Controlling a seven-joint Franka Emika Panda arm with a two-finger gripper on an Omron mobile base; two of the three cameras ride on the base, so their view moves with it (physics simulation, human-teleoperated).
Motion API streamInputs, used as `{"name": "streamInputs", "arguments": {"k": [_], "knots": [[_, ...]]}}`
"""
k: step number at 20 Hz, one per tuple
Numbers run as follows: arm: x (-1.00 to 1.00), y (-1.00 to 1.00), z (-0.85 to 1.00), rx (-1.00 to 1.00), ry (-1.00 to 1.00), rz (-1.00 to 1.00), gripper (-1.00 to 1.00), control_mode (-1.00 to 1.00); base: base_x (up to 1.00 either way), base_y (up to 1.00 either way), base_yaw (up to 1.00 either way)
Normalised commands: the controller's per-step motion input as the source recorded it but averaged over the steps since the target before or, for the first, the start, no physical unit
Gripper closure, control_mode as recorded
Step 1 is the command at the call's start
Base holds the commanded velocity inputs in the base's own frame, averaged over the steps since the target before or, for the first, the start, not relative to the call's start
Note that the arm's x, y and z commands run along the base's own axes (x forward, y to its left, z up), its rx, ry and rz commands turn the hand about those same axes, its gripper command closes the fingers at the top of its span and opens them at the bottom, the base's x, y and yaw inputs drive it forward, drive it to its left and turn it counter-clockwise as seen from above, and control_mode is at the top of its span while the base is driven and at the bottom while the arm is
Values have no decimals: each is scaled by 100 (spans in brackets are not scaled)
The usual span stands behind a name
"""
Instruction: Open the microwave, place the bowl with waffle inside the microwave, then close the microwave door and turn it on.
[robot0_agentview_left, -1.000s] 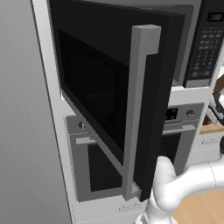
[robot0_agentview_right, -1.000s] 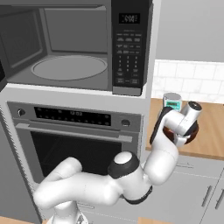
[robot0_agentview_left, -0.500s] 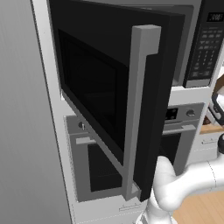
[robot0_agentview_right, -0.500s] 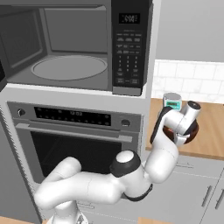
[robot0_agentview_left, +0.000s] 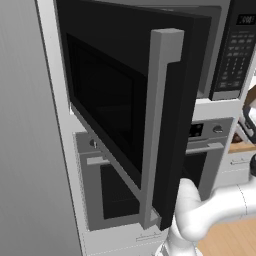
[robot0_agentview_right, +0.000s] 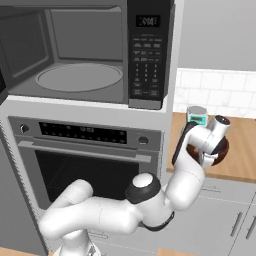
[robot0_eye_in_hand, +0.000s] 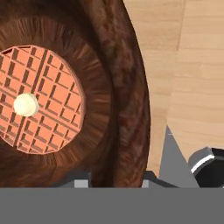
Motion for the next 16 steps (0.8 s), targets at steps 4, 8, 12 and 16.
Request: {"name": "streamInputs", "arguments": {"k": [4, 8, 12, 16], "knots": [[-99, -20, -24, 0, 5, -2, 100, -100, 0, 0, 0], [-100, -61, 7, 8, 0, -21, 100, -100, 0, 0, 0], [-100, -70, 29, 14, -4, -26, 100, -100, 0, 0, 0], [-100, -18, 51, 14, -19, -3, 100, -100, 0, 0, 0]]}}
